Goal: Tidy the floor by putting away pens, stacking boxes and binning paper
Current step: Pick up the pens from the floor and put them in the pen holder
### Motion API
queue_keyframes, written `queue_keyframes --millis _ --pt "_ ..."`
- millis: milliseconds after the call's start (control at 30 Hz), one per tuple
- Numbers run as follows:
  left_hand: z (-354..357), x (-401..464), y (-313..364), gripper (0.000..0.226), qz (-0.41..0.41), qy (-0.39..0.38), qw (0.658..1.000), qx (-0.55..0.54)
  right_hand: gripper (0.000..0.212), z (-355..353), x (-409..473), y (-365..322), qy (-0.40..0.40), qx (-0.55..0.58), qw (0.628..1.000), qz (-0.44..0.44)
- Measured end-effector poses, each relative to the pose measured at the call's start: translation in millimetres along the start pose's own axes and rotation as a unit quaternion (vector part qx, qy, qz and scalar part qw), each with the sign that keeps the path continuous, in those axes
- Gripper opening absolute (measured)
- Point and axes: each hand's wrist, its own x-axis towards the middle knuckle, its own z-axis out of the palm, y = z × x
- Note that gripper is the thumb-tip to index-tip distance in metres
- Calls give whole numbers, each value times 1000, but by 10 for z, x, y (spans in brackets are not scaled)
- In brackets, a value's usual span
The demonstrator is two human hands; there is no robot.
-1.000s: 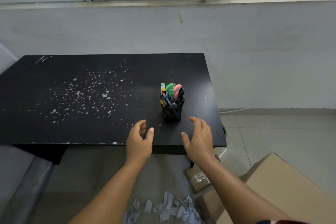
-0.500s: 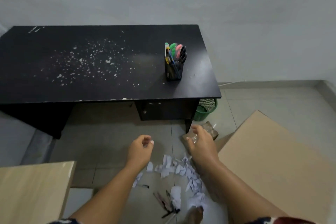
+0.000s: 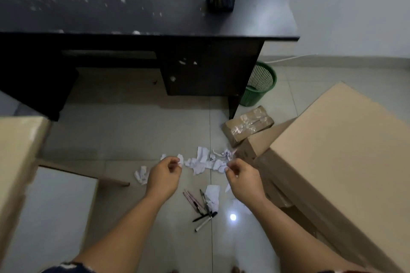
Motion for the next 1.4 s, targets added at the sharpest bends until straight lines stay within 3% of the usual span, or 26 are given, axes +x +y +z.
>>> queue_keyframes --millis 367,600,833,1033,1400 --pt "1675 974 -1969 13 31 -18 999 30 21 1893 945 1765 -29 -24 999 -2" --pt "2250 1663 -2803 16 60 27 995 75 25 2512 1547 2318 -53 -117 989 -71" --pt "2201 1972 -3360 21 82 42 987 130 17 3036 1736 2542 -41 -39 996 -67" --pt "1994 2094 -3727 37 118 39 949 289 9 3230 1825 2526 -37 -13 996 -77" --pt "2076 2198 -3836 11 244 57 892 377 7 3255 1862 2647 -18 23 998 -55"
